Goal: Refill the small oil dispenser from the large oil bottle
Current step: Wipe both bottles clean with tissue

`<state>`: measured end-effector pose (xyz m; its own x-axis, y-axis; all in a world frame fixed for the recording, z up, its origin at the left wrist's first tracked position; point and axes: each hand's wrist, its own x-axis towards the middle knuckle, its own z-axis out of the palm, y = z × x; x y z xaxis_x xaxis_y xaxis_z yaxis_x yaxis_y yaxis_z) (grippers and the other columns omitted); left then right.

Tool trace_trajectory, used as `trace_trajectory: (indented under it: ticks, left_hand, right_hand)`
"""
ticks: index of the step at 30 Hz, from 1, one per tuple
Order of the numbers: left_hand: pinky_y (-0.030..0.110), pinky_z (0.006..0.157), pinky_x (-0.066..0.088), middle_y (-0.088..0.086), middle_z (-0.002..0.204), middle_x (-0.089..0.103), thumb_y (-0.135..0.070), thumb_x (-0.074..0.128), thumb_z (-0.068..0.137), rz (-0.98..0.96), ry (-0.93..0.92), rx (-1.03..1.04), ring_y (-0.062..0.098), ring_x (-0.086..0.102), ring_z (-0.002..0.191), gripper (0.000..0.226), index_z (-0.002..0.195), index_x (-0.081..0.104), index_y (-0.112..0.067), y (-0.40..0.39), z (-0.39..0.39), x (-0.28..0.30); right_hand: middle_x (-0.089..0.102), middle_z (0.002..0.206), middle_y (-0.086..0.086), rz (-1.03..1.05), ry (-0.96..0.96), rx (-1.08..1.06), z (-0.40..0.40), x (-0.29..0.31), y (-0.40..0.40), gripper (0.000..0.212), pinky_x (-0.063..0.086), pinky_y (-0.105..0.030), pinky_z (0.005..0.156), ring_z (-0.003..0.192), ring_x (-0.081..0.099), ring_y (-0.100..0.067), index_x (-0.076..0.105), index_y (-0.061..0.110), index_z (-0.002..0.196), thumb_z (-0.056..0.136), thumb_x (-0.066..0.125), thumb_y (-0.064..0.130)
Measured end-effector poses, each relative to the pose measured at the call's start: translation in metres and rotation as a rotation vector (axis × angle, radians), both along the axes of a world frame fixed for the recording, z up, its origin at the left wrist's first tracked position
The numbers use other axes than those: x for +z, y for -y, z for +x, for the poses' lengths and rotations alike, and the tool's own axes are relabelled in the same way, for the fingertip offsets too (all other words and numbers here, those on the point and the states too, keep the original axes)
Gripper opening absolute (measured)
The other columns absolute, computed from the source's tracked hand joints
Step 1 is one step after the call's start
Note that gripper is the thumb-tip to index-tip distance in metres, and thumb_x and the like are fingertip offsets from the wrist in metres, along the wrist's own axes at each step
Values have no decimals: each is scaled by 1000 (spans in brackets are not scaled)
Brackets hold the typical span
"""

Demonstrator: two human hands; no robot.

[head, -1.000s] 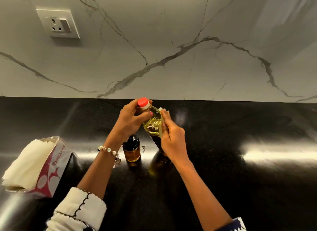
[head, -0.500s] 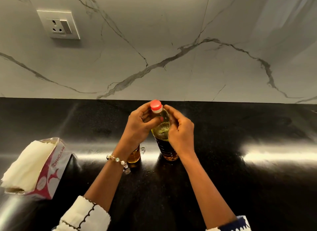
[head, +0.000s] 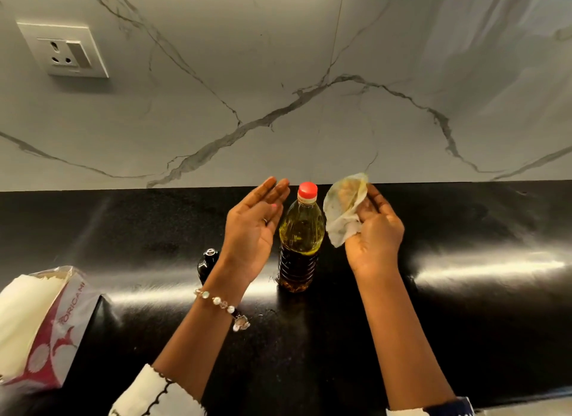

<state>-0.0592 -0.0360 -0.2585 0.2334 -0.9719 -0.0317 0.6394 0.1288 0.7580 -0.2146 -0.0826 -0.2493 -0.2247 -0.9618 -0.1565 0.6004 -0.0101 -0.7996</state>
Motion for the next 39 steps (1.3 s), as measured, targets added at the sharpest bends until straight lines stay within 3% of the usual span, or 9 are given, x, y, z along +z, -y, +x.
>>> trace_trajectory:
  ticks: [4, 8, 12, 16, 21, 26, 32, 34, 39]
  left_hand:
    - [37, 109, 38, 13, 129, 62, -14, 33, 97, -33, -173, -60, 24, 58, 122, 42, 134, 50, -4, -10, 5, 16]
    - [39, 108, 39, 18, 131, 59, -40, 37, 99, -28, -189, -148, 29, 56, 124, 55, 135, 49, -1, -18, 1, 31]
    - [41, 110, 38, 20, 135, 56, -63, 26, 94, -19, -150, -245, 31, 54, 126, 78, 138, 46, -2, -22, 4, 39]
    - [41, 110, 37, 22, 133, 57, -70, 17, 91, 8, -157, -319, 32, 54, 126, 89, 133, 49, 2, -26, 15, 43]
    - [44, 104, 44, 27, 131, 57, -73, 20, 88, 25, -133, -398, 36, 56, 123, 95, 132, 48, 7, -27, 24, 47]
    - [43, 98, 51, 21, 118, 67, -50, 41, 92, 67, -3, -331, 32, 64, 112, 59, 117, 63, -1, -26, 28, 51]
    - [18, 74, 53, 1, 98, 73, -21, 70, 85, 192, 733, 27, 13, 67, 90, 26, 109, 68, -14, -19, 14, 29]
    - [19, 76, 56, -2, 102, 69, -25, 77, 77, 227, 866, 8, 9, 65, 91, 40, 115, 66, -18, -11, 0, 13]
    - [31, 85, 55, -4, 109, 59, -35, 84, 68, 175, 1241, 252, 10, 59, 94, 59, 121, 63, -21, 11, -19, -19]
  right_hand:
    - [67, 112, -11, -349, -258, -107, 15, 28, -16, 33, 54, -29, 89, 105, 66, -19, 65, 6, 112, 89, 50, -12]
    - [66, 116, -4, -772, -819, 35, 40, 25, -25, 32, 55, -27, 83, 98, 65, -9, 60, 7, 123, 94, 52, -2]
    - [54, 138, -12, -1088, -1359, 157, 53, 0, -17, 44, 26, -26, 116, 134, 42, -20, 52, 4, 134, 91, 46, 3]
    - [54, 136, -14, -1195, -1381, 102, 42, -2, -13, 49, 32, -35, 114, 133, 42, -20, 56, 1, 129, 83, 57, -13]
    - [65, 120, -18, -1291, -1373, -7, 23, 7, -8, 30, 49, -34, 100, 114, 61, -27, 67, 0, 115, 88, 54, 0]
    - [71, 102, -11, -1163, -1273, -44, 0, 17, 3, 20, 54, -28, 83, 94, 67, -20, 72, 4, 103, 86, 62, 6]
    - [71, 99, -3, -336, -746, -76, -6, 3, 20, 18, 57, -35, 86, 94, 68, -13, 71, 10, 105, 89, 63, 5]
    - [70, 101, 2, -251, -682, 107, 6, -4, 14, 20, 56, -30, 86, 98, 66, -12, 69, 12, 109, 93, 59, 7]
    - [62, 125, 8, -362, -899, 281, 25, -22, -21, 36, 48, -21, 96, 115, 57, -4, 54, 22, 133, 100, 46, 12]
